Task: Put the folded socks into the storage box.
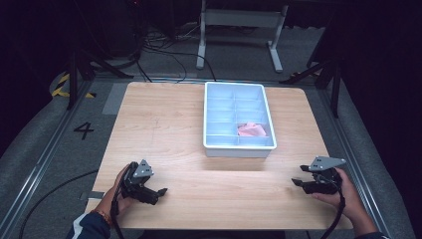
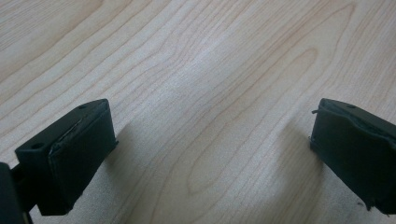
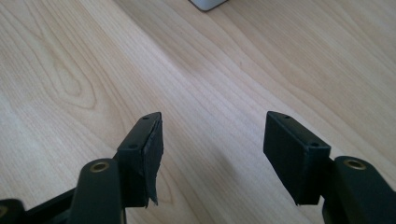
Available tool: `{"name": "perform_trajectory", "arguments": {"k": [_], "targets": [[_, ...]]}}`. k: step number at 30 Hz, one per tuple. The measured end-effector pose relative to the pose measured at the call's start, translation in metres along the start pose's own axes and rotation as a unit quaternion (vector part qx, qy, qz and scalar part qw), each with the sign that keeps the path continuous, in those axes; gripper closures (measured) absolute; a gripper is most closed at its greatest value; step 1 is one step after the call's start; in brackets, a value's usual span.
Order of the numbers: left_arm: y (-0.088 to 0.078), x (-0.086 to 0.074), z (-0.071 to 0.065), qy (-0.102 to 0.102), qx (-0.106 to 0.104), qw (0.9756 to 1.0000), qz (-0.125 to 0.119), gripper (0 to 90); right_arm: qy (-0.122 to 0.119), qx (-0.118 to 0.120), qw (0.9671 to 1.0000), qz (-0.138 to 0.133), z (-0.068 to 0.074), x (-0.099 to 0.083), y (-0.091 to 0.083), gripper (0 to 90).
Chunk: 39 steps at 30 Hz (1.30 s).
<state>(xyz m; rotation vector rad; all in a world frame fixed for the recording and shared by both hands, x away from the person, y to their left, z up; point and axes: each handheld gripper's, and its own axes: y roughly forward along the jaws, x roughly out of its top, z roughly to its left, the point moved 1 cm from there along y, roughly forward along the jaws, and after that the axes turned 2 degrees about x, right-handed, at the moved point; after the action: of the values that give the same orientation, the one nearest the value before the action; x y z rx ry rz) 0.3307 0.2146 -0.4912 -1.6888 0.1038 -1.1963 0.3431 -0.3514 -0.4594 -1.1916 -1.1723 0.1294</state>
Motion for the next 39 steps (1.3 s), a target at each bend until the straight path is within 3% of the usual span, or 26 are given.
{"name": "perform_trajectory", "arguments": {"k": [9, 15, 18, 22, 39], "targets": [[0.000, 0.000, 0.000, 0.000, 0.000, 1.0000, 0.000, 0.2, 0.019, 0.010, 0.9998, -0.007, 0.000, -0.024, 0.003, 38.0], [0.000, 0.000, 0.000, 0.000, 0.000, 1.0000, 0.000, 0.2, 0.057, 0.032, 0.9969, -0.043, -0.002, -0.041, 0.001, 35.4], [0.000, 0.000, 0.000, 0.000, 0.000, 1.0000, 0.000, 0.2, 0.066, 0.028, 0.9949, -0.071, -0.002, -0.050, 0.000, 34.2], [0.000, 0.000, 0.000, 0.000, -0.001, 1.0000, 0.000, 0.1, 0.073, 0.020, 0.9938, -0.082, -0.001, -0.053, 0.000, 33.0], [0.000, 0.000, 0.000, 0.000, 0.000, 1.0000, 0.000, 0.1, 0.086, 0.006, 0.9932, -0.078, -0.002, -0.054, 0.000, 28.9]]}}
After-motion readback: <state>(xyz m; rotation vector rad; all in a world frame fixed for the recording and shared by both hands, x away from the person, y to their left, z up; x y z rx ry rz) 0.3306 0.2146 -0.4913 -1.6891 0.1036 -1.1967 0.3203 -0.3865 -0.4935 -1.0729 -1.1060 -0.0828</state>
